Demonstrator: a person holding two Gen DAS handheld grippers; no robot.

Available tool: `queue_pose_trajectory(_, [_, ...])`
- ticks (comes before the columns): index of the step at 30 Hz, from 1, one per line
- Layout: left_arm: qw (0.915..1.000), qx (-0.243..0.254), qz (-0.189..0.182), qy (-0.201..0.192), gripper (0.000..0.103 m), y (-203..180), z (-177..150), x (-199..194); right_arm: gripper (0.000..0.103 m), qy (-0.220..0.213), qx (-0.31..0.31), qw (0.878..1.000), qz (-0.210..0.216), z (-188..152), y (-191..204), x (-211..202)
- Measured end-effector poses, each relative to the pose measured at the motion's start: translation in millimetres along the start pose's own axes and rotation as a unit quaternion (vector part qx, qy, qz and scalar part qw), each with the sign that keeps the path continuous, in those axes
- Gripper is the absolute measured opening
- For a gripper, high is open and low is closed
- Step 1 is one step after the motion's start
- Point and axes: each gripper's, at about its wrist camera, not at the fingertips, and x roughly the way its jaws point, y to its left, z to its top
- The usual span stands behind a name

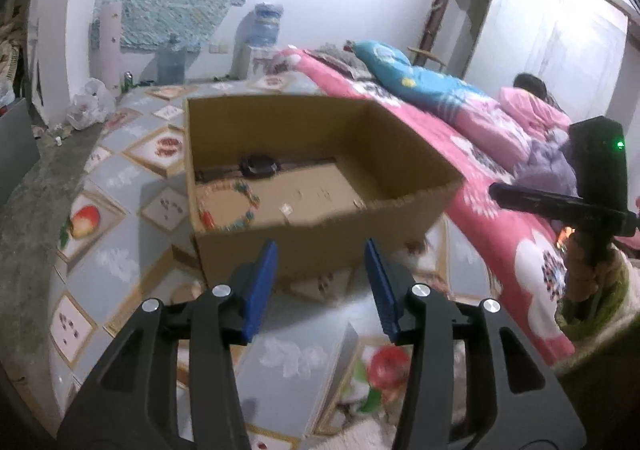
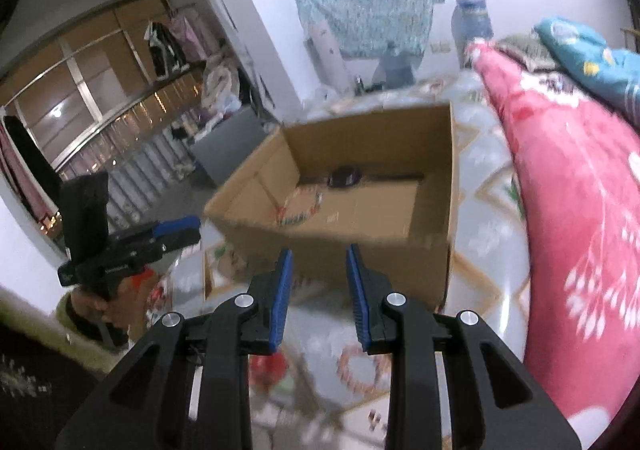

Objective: Organize jewelry
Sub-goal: 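Move both grippers toward the pink bead bracelet and silver chain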

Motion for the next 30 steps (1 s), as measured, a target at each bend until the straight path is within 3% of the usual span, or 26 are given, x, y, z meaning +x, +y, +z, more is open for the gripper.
queue_pose_trajectory(6, [0.9974,0.053,0.024,0.043,0.044,-27.3,-23.6,27.9,0.028,0.084,0.037,0.996,0.000,-43.0,-2.0,45.1])
queue_pose_trajectory(11, [0.9890,0.110,0.056,0.082,0.044,-43.8,-41.9,60.5,0.028,0.127,0.009,0.992,-0.012,-64.8,16.7,71.7])
queue_pose_trajectory(17, [0.9866,0.103,0.066,0.108,0.041,-41.0,-44.8,89.1,0.028,0.128,0.018,0.992,-0.001,-66.2,19.0,78.3])
queue_pose_trajectory(25, [0.9853,0.088,0.068,0.130,0.021,-31.2,-41.2,117.8,0.028,0.132,0.042,0.990,0.001,-66.4,10.8,87.5])
queue_pose_trajectory(30, [0.9829,0.106,0.076,0.130,0.018,-33.9,-42.1,121.8,0.028,0.131,0.048,0.990,0.002,-66.2,6.6,87.7])
